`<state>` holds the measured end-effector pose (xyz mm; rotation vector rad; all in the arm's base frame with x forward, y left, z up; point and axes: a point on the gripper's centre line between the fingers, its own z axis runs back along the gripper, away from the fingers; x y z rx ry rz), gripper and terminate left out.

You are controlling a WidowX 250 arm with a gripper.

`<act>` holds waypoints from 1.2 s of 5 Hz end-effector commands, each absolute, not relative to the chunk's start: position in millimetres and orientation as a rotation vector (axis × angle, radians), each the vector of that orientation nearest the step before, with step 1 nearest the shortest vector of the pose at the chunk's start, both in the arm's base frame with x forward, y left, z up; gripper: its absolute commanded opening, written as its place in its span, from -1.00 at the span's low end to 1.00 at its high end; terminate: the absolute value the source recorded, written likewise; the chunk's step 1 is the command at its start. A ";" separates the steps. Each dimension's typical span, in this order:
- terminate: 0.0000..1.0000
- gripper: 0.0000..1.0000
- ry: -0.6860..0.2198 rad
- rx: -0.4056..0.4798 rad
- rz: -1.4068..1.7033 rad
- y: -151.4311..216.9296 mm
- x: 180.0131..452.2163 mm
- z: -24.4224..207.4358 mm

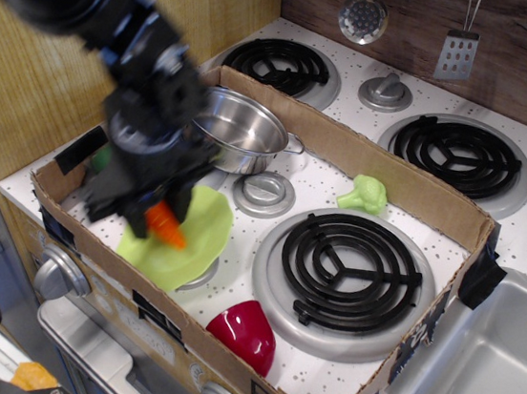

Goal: Take carrot off plate

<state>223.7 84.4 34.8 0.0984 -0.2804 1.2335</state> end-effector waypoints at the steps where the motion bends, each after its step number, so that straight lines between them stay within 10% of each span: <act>1: -1.00 -1.00 -0.317 0.186 1.209 56.5 259.6 97.9; 6: -1.00 -1.00 -0.246 0.152 1.123 -24.8 329.5 104.5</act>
